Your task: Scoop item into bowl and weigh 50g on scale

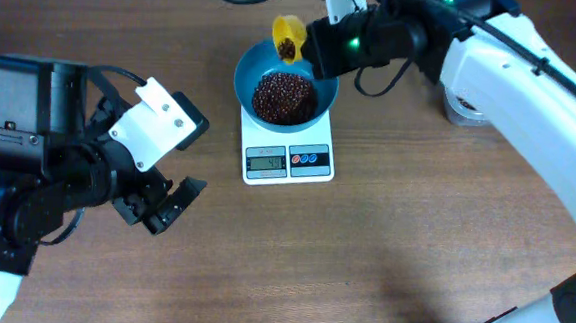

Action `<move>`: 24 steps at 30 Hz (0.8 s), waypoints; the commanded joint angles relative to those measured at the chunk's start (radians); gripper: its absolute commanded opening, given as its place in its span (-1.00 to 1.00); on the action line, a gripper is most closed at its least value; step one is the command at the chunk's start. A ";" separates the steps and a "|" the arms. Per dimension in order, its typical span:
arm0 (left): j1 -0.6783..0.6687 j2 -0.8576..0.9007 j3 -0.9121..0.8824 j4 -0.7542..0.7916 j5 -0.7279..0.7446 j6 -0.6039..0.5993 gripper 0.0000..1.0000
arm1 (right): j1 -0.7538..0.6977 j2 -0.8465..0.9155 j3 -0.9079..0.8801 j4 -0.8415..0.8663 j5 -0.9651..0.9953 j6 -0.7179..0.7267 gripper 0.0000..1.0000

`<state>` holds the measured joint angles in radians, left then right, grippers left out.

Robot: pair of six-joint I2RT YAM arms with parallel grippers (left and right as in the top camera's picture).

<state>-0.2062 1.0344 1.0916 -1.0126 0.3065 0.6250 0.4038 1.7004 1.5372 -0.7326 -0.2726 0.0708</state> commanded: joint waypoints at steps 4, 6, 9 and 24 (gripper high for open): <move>0.005 0.000 0.018 0.000 0.001 0.012 0.97 | 0.001 -0.021 0.019 -0.023 0.042 -0.014 -0.91; 0.005 0.000 0.018 0.000 0.001 0.012 0.97 | 0.001 -0.021 0.019 -0.023 0.041 -0.014 -0.91; 0.005 0.000 0.018 0.000 0.001 0.012 0.98 | 0.001 -0.024 0.019 -0.023 0.037 -0.013 -0.91; 0.005 0.000 0.018 0.000 0.001 0.012 0.98 | -0.035 -0.025 0.036 -0.053 -0.091 0.023 -0.91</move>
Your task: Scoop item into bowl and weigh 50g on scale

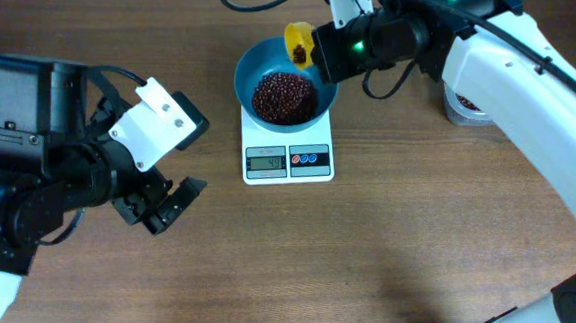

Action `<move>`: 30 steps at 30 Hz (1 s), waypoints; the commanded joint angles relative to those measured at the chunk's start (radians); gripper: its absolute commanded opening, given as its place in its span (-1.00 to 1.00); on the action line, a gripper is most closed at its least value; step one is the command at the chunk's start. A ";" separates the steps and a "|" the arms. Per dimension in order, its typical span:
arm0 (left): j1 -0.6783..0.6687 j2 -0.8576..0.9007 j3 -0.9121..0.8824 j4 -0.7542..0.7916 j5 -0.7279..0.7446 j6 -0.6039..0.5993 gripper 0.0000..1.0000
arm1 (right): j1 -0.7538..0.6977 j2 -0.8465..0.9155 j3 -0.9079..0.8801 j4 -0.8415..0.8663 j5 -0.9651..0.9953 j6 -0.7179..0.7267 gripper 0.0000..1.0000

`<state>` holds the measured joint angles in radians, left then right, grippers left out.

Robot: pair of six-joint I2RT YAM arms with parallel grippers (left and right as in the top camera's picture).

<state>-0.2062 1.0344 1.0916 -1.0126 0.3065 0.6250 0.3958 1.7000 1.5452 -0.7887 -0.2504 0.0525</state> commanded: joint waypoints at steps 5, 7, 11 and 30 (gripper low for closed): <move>0.005 0.000 0.018 0.000 0.001 0.012 0.98 | -0.123 -0.025 0.028 0.003 -0.261 0.148 -0.92; 0.005 0.000 0.018 0.000 0.001 0.012 0.98 | -0.163 -0.024 0.028 0.003 -0.328 0.148 -0.92; 0.005 0.000 0.018 0.000 0.001 0.012 0.97 | -0.255 -0.024 0.028 0.003 -0.488 0.148 -0.92; 0.005 0.000 0.018 0.000 0.001 0.012 0.98 | -0.800 -0.024 0.028 -0.233 -0.038 -0.252 -0.92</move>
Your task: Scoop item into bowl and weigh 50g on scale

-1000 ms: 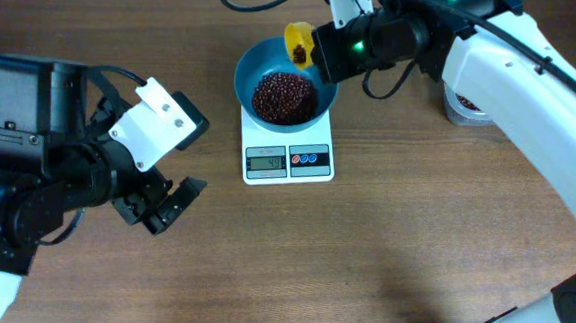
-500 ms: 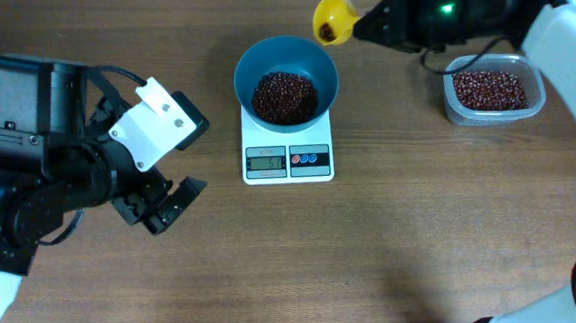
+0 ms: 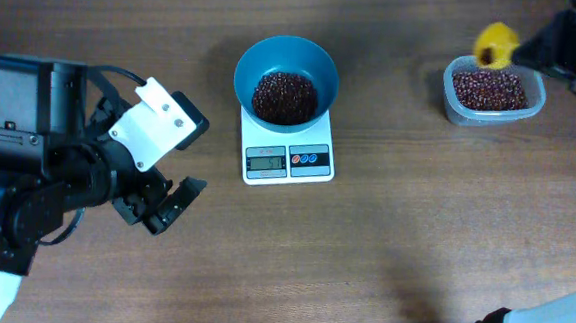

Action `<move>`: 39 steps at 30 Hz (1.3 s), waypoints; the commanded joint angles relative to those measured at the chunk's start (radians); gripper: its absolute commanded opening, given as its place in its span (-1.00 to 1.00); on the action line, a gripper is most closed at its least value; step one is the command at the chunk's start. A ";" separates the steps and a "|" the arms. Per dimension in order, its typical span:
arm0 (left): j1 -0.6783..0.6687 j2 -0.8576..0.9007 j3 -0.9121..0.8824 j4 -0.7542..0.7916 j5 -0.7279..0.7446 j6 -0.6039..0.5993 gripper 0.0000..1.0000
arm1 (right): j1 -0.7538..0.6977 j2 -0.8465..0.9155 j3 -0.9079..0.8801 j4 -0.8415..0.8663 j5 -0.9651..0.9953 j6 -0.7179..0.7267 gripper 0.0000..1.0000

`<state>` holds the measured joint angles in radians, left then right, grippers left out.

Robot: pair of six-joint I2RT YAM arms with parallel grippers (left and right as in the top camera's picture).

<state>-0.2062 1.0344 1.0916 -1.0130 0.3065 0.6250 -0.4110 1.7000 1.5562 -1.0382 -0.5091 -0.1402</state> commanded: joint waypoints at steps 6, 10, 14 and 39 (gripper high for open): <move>0.005 0.000 0.018 0.001 0.001 0.012 0.98 | 0.244 -0.024 0.017 0.030 0.813 -0.066 -0.92; 0.005 0.000 0.018 0.001 0.001 0.012 0.98 | 0.319 -0.024 0.017 0.029 0.907 -0.063 -0.92; 0.005 0.000 0.018 0.001 0.001 0.012 0.97 | 0.320 -0.030 0.042 0.032 0.728 -0.035 -0.92; 0.005 0.000 0.018 0.001 0.001 0.012 0.97 | 0.883 0.218 0.144 0.175 0.496 -0.186 -0.88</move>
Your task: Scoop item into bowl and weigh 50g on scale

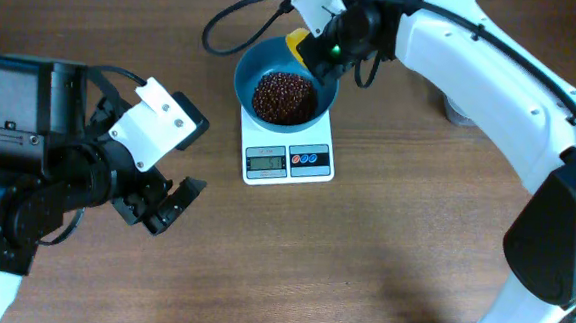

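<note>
A blue bowl (245, 71) heaped with dark red beans (283, 94) stands on a white scale (288, 157), whose display (266, 160) is too small to read. My right gripper (318, 45) is shut on a yellow scoop (297, 39) at the bowl's far right rim. What the scoop holds is hidden. My left gripper (168, 204) hangs open at the left, well away from the bowl, with nothing in it.
The right arm (474, 63) stretches across the back right and covers nearly all of the clear bean container (455, 115). The left arm's black body (27, 166) fills the left edge. Bare brown tabletop (362, 256) lies in front of the scale.
My right gripper with the yellow scoop has moved from above the bean container at the far right back to the bowl's far right rim. The left arm has not moved.
The scoop, with beans in it, was tilted over the bowl's far rim, and it stayed there at the following moment. Then it was over the bean container at the right. Now it is at the bowl again. The left gripper stayed open and still.
</note>
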Action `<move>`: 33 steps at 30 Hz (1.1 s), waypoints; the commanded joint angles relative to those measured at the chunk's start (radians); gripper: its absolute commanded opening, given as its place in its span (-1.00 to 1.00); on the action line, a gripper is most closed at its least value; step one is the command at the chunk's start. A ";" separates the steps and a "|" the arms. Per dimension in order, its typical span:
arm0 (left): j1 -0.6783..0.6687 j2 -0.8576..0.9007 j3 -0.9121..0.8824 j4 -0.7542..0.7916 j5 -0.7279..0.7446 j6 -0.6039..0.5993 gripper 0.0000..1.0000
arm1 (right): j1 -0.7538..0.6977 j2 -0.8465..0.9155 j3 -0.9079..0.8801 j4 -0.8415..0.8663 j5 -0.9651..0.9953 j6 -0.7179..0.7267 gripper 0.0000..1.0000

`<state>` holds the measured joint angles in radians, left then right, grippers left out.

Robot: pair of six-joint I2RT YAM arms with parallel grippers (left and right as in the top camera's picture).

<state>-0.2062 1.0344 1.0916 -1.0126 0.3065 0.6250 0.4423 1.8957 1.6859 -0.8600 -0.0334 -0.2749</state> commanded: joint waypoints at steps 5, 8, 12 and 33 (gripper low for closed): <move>0.005 0.000 0.018 0.000 0.001 0.012 0.97 | 0.053 0.026 0.007 -0.018 0.021 -0.055 -0.88; 0.005 0.000 0.018 0.000 0.001 0.012 0.97 | 0.063 0.026 -0.010 -0.015 0.033 -0.056 -0.88; 0.005 0.000 0.018 0.000 0.001 0.012 0.98 | 0.074 0.026 -0.051 0.002 0.092 -0.070 -0.88; 0.005 0.000 0.018 0.000 0.001 0.012 0.98 | 0.088 0.068 -0.046 -0.024 -0.032 -0.064 -0.89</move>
<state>-0.2062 1.0344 1.0916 -1.0126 0.3065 0.6250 0.5190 1.9575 1.6302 -0.8639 -0.0299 -0.3435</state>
